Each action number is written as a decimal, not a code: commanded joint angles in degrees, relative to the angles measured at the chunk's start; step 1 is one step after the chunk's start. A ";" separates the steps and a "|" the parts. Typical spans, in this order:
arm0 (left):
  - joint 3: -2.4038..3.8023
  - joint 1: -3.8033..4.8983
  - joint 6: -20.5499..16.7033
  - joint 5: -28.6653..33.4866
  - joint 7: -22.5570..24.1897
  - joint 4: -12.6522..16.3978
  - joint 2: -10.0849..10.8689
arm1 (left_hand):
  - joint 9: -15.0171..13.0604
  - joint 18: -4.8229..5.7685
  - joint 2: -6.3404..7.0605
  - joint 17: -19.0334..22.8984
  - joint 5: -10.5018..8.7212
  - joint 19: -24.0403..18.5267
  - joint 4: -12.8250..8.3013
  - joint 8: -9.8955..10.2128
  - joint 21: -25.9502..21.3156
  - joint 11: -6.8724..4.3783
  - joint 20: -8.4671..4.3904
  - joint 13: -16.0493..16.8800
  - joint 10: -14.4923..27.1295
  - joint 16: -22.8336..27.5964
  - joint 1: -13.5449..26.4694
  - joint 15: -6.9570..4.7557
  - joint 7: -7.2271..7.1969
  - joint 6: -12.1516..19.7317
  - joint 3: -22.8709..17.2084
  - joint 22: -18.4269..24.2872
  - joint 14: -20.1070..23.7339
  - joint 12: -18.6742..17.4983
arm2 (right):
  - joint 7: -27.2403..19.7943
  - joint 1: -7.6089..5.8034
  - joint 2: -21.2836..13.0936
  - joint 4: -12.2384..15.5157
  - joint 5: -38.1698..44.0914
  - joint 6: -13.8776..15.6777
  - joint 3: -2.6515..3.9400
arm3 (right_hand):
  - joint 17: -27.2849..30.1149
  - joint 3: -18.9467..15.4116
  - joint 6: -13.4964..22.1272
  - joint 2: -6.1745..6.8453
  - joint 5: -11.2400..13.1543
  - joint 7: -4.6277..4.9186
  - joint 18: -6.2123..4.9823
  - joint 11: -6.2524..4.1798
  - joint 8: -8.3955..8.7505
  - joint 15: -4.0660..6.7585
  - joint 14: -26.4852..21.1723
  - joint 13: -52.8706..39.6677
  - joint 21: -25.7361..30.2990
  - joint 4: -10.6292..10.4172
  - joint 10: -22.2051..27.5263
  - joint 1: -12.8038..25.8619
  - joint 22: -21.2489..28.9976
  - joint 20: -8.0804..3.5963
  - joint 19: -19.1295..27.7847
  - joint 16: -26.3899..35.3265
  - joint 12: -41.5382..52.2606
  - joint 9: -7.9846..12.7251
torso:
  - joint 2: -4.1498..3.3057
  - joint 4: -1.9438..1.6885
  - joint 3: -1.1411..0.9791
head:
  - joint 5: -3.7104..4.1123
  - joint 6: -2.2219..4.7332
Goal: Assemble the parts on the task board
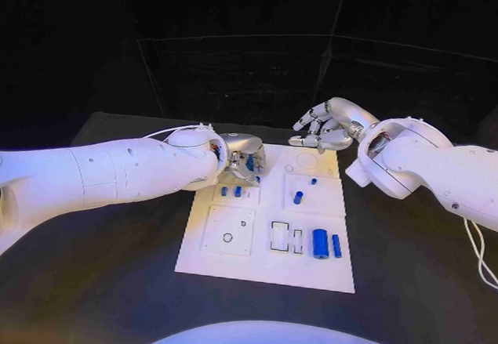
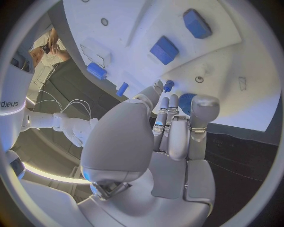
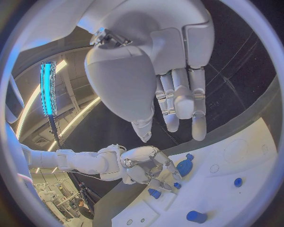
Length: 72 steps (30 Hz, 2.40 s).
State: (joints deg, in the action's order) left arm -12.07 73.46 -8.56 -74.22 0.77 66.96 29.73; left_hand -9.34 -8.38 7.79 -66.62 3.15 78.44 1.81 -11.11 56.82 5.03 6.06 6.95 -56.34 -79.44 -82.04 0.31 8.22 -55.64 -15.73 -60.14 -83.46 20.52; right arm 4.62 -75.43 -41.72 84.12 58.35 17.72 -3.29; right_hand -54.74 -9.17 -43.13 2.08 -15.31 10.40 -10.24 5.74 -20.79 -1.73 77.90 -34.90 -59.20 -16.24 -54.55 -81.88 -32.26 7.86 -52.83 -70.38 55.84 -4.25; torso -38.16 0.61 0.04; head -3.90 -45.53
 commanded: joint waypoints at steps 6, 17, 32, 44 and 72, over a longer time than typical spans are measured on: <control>0.05 -0.15 1.19 -2.11 -1.20 -1.17 -1.10 | 0.32 1.25 -0.93 -0.06 -0.08 0.77 -0.04 0.35 0.91 0.02 -0.08 -0.50 -0.97 -0.44 -0.07 -0.08 0.05 -0.81 -0.83 -0.76 -0.82 -0.59 | -0.36 -0.10 0.23 -0.02 0.15 0.00 0.03 | -0.05 -0.22 0.25 -0.44 0.13 -0.04 -0.33 -0.17 -0.25 0.32 -0.24 0.06 0.36 0.09 0.15 -0.35 0.09 -0.08 -0.20 0.08 -0.07 0.09 | 0.01 -0.02 0.01 | 0.05 -0.02; 0.05 -0.55 3.08 -2.66 -1.99 -2.40 -2.13 | 0.63 1.51 -1.20 -0.11 -0.08 1.30 -0.17 0.55 2.19 -0.15 -0.22 -1.09 -2.04 -0.62 0.03 -0.25 -0.09 -1.63 -1.67 -2.00 -1.08 -1.00 | -0.35 -0.10 0.35 -0.05 0.15 -0.05 0.03 | -0.05 -0.22 0.25 -0.44 0.13 -0.04 -0.33 -0.17 -0.25 0.32 -0.24 0.06 0.36 0.09 0.15 -0.35 0.09 -0.08 -0.20 0.08 -0.07 0.09 | -0.01 -0.04 -0.01 | 0.02 -0.08; 0.06 -1.00 4.59 -3.53 -2.59 -3.24 -2.66 | 0.99 1.79 -1.71 0.13 -0.08 1.86 -0.57 0.63 3.72 -0.61 -0.49 -1.85 -4.14 -0.72 -0.05 -0.60 -0.47 -3.29 -3.22 -3.54 -1.30 -1.53 | -0.35 -0.10 0.35 -0.05 0.15 -0.04 0.03 | -0.12 -0.28 0.29 -0.61 0.06 -0.04 -0.33 -0.18 -0.33 0.33 -0.20 0.19 0.38 0.08 0.15 -0.50 0.10 -0.09 -0.22 0.03 -0.04 0.10 | 0.00 -0.08 0.00 | 0.13 -0.22; 0.08 -1.11 0.92 -3.91 -1.71 -3.09 -2.40 | 0.75 2.11 -3.56 -0.11 -0.34 2.28 -3.20 -0.30 5.50 -2.10 -1.67 -1.96 -9.89 -1.08 -1.96 -1.85 -1.31 -8.10 -7.52 -5.48 -1.59 -1.81 | -0.37 -0.10 0.35 -0.05 0.15 -0.06 0.03 | -0.12 -0.28 0.29 -0.61 0.06 -0.04 -0.33 -0.18 -0.33 0.33 -0.20 0.19 0.38 0.08 0.15 -0.50 0.10 -0.09 -0.22 0.03 -0.04 0.10 | 0.04 -0.06 0.02 | 0.13 -0.25; 3.60 -0.64 -3.06 0.43 -0.07 4.30 5.70 | 1.18 2.25 -3.12 0.52 -0.33 2.24 -3.94 1.10 5.84 -1.66 -1.64 -2.55 -10.64 -0.97 0.04 -1.58 -0.80 -8.32 -9.33 -6.14 -1.60 -4.70 | -0.36 -0.08 0.21 -0.27 0.15 -0.13 0.03 | -0.11 -0.33 0.31 -0.71 -0.02 -0.04 -0.33 -0.18 -0.38 0.33 -0.19 0.26 0.39 0.04 0.14 -0.53 0.10 -0.09 -0.24 0.03 -0.02 0.10 | 0.11 -0.37 -0.06 | -0.22 0.45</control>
State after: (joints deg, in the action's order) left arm -8.53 72.70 -12.71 -74.95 1.18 70.91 35.27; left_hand -8.19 -6.66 4.81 -66.16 2.65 80.70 -2.06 -10.22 62.46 3.16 4.63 4.45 -66.97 -80.33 -82.45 -1.23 7.06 -63.89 -24.70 -66.24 -83.96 15.98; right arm 4.58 -75.41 -41.47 83.78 58.36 17.70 -3.30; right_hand -54.79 -9.17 -43.14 1.70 -15.31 10.40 -10.24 5.74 -20.79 -1.73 77.90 -34.71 -59.19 -16.24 -54.55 -82.26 -32.23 7.86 -52.83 -70.38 55.84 -4.21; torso -38.03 0.26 -0.03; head -4.19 -45.10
